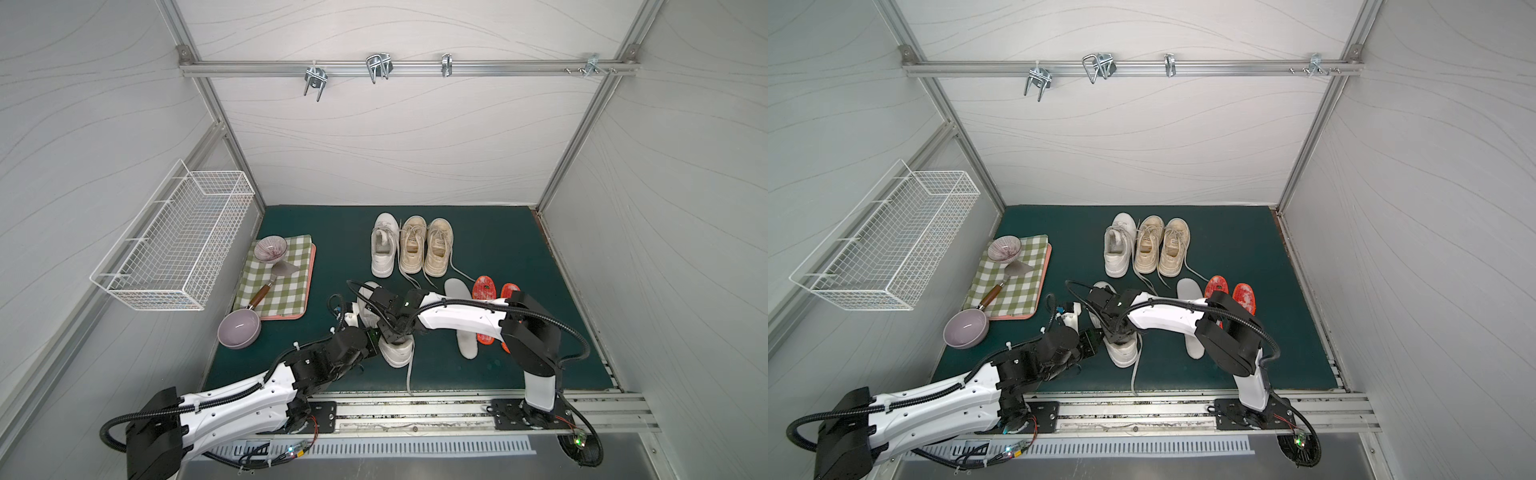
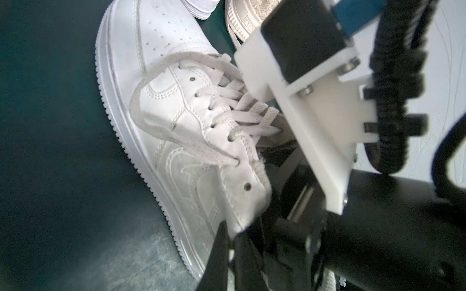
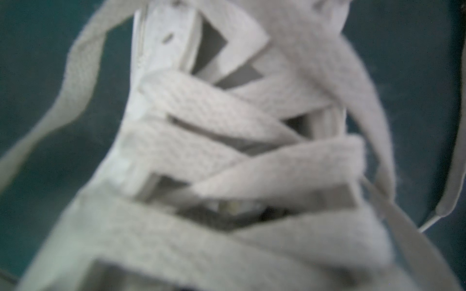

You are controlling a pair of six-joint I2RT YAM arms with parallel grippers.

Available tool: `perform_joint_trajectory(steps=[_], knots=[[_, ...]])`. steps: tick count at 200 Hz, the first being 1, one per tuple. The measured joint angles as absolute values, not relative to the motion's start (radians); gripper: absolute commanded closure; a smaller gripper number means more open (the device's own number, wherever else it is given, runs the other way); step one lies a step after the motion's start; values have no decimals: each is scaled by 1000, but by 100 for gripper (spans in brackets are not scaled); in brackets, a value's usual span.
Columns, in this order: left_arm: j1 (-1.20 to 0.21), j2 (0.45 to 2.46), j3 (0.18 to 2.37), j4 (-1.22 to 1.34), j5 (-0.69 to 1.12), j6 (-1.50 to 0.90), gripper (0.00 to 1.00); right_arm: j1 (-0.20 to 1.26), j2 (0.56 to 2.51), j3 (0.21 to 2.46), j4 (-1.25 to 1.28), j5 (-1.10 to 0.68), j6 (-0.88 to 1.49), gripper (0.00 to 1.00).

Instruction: Remove the insole from the shoe

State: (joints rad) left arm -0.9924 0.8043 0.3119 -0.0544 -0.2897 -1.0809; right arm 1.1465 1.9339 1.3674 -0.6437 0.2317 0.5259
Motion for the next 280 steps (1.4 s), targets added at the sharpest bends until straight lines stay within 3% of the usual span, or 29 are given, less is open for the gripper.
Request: perform_joint_trajectory(steps=[67,280], knots=[[-995,805,312,-54,-296,-1095,100,1124,1877,1288,-557,197,541,100],[-1011,776,333,-163,-311,-1157,100,1066,1600,980,-210,-78,612,100]])
